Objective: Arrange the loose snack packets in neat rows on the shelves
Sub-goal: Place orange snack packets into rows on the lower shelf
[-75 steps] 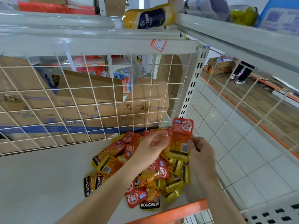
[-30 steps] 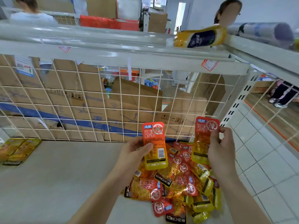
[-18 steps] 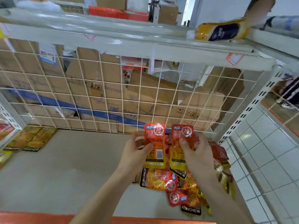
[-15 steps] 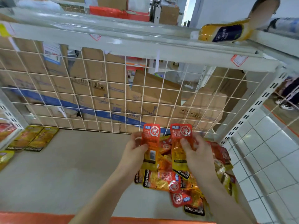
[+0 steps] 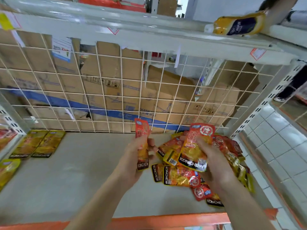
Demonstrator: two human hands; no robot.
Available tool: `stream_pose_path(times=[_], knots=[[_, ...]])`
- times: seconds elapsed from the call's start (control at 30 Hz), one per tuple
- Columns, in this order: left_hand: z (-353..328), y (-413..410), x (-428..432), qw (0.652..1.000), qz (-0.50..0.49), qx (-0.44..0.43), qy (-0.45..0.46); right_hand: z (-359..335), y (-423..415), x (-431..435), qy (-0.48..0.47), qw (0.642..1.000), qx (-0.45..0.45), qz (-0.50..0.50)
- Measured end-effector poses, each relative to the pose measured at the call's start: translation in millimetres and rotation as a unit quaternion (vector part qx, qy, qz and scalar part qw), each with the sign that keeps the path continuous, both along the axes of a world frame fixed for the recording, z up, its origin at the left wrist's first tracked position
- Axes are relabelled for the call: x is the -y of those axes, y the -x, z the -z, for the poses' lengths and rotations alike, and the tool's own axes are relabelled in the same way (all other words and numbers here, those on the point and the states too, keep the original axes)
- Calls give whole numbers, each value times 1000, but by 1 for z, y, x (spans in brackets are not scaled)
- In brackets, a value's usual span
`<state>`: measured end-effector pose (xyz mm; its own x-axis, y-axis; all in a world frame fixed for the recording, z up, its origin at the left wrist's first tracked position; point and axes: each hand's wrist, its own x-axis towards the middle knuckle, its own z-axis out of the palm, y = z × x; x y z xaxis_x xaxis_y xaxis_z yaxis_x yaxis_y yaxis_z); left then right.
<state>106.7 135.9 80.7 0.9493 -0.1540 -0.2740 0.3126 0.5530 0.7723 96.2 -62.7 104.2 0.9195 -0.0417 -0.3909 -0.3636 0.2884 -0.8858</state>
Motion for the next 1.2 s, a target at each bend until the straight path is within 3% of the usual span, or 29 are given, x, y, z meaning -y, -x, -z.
stream_pose_path(times=[0.17, 0.3, 0.57, 0.83, 1.2], knots=[[2, 5, -13, 997, -24, -43, -62, -6, 19, -7, 56, 998, 27, 29], [1, 11, -17, 994, 0, 6, -106, -4, 34, -11, 94, 991, 72, 56], [-19, 40, -25, 991, -32, 34, -122, -20, 58, -19, 49, 993, 95, 45], [-54, 103, -22, 974, -95, 111, -171, -50, 97, -11, -27, 988, 146, -43], [-98, 227, -44, 924, -250, 118, -264, -75, 164, -48, 4, 968, 215, -130]])
